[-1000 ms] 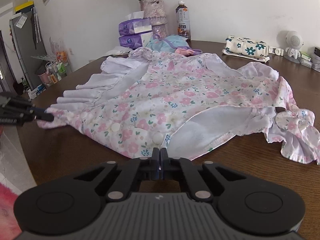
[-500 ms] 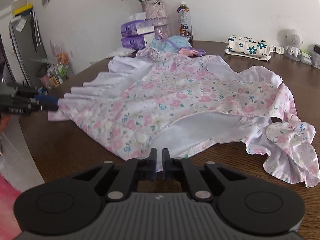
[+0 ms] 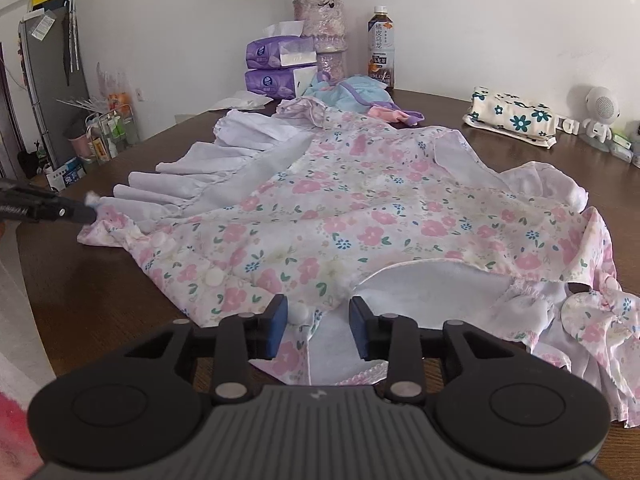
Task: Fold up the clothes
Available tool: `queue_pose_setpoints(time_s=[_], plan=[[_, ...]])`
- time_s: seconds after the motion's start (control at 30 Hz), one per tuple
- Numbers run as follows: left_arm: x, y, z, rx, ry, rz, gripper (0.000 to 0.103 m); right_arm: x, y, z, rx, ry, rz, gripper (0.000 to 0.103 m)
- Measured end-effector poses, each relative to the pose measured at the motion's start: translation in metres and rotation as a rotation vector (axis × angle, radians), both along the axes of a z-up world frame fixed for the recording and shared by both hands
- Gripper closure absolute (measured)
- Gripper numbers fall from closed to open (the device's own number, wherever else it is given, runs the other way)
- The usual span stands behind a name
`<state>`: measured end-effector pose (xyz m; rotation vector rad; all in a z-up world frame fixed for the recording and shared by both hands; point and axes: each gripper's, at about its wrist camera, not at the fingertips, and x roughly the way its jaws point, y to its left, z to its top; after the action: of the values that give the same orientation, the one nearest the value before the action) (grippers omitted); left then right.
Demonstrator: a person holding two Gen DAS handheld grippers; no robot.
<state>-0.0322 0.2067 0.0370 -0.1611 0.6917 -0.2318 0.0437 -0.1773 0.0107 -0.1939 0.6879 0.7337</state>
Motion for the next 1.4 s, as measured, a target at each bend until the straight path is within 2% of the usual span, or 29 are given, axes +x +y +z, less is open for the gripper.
queue_pose_setpoints(time_s=[0.13, 0.23, 0.3, 0.37, 0.4, 0.43, 0.6, 0.67, 0.7, 0.73, 0.77, 0.8, 1.07, 1.1, 1.17, 1.4], plan=[[0.018, 0.004, 0.005, 0.031, 0.001, 0.011, 0.102, -0.007, 0.004, -0.001, -0.037, -0.031, 0.006, 0.07], [0.033, 0.004, 0.009, 0.076, 0.006, 0.008, 0.102, -0.006, 0.004, -0.001, -0.031, -0.024, 0.0, 0.069], [0.038, 0.004, 0.006, 0.071, 0.021, 0.007, 0.099, -0.005, 0.002, 0.0, -0.018, -0.013, 0.0, 0.068], [0.039, 0.006, 0.002, 0.054, 0.035, 0.029, 0.084, -0.004, -0.002, 0.003, -0.002, -0.007, -0.003, 0.068], [0.038, 0.007, 0.002, 0.058, 0.035, 0.044, 0.071, -0.004, -0.004, 0.006, 0.005, -0.01, -0.006, 0.068], [0.038, 0.008, 0.002, 0.061, 0.035, 0.059, 0.065, -0.003, -0.005, 0.008, 0.005, -0.017, -0.01, 0.068], [0.048, 0.013, -0.004, 0.021, 0.081, 0.08, 0.064, 0.003, -0.009, 0.008, -0.002, -0.019, -0.027, 0.065], [0.054, 0.013, -0.006, 0.004, 0.095, 0.083, 0.066, 0.003, -0.009, 0.006, -0.004, -0.019, -0.034, 0.065], [0.056, 0.012, -0.007, -0.003, 0.095, 0.079, 0.072, 0.003, -0.01, 0.005, -0.004, -0.022, -0.037, 0.064], [0.058, 0.011, -0.007, -0.011, 0.094, 0.07, 0.088, 0.003, -0.011, 0.004, -0.001, -0.02, -0.037, 0.064], [0.06, 0.01, -0.006, -0.007, 0.09, 0.064, 0.098, 0.002, -0.011, 0.004, 0.001, -0.018, -0.037, 0.064], [0.061, 0.008, -0.004, 0.011, 0.079, 0.064, 0.101, 0.002, -0.012, 0.004, 0.004, -0.016, -0.036, 0.064], [0.076, -0.006, 0.008, 0.183, -0.001, 0.08, 0.102, 0.002, -0.016, 0.003, 0.014, 0.009, -0.034, 0.064], [0.078, -0.007, 0.008, 0.196, -0.001, 0.082, 0.102, 0.002, -0.014, 0.002, -0.002, 0.019, -0.03, 0.063], [0.082, -0.009, 0.007, 0.215, 0.006, 0.093, 0.102, -0.005, -0.01, 0.0, -0.039, -0.029, -0.019, 0.063], [0.082, -0.011, -0.008, 0.273, 0.046, 0.157, 0.102, -0.007, -0.01, 0.002, -0.041, -0.023, -0.007, 0.063]])
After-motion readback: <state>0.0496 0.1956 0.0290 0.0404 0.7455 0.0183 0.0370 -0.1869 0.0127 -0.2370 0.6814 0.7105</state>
